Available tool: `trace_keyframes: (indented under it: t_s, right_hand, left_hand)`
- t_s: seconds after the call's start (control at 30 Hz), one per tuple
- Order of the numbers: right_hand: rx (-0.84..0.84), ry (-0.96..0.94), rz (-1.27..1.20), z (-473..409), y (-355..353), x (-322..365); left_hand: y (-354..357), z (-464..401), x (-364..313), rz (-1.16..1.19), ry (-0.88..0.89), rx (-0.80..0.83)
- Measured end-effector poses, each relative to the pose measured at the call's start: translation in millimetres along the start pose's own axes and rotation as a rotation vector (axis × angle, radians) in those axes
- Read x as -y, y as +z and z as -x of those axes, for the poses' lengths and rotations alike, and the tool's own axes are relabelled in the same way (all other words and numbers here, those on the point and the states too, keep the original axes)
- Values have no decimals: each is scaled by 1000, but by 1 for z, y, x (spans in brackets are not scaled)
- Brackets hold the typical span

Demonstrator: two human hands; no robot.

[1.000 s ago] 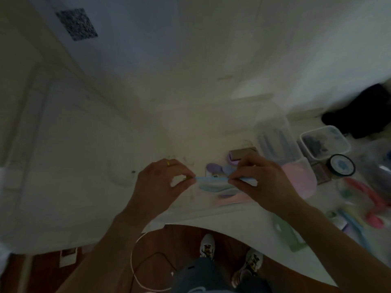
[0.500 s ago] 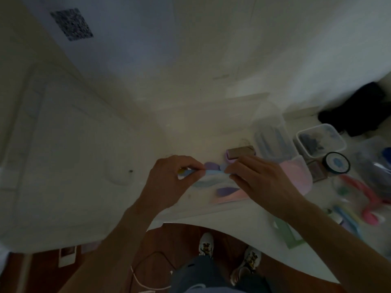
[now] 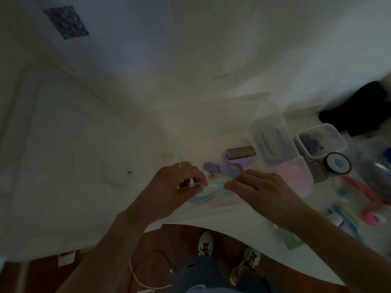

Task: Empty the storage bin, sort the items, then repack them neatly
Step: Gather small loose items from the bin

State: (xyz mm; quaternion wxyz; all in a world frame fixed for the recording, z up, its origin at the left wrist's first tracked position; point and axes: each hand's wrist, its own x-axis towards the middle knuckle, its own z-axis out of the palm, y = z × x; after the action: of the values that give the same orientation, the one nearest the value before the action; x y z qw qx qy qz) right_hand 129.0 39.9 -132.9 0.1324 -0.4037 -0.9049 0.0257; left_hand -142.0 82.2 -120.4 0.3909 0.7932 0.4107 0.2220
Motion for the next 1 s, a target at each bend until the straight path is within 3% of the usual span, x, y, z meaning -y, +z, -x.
trace_keyframes:
  t_s: [0.3, 0.53, 0.63, 0.8, 1.0]
  right_hand:
    - [232, 178, -262, -13, -4, -7]
    - [70, 387, -312, -17, 0, -20]
    - [89, 460, -415, -16, -6, -30]
    - [69, 415, -438, -18, -7, -39]
    - [169, 319, -248, -12, -2, -41]
  left_hand:
    - [6, -7, 3, -69, 67, 18]
    - [7, -10, 9, -61, 21, 13]
    - [9, -10, 16, -142, 4, 46]
    - [10, -14, 10, -53, -87, -30]
    - [12, -19, 6, 10, -221, -122]
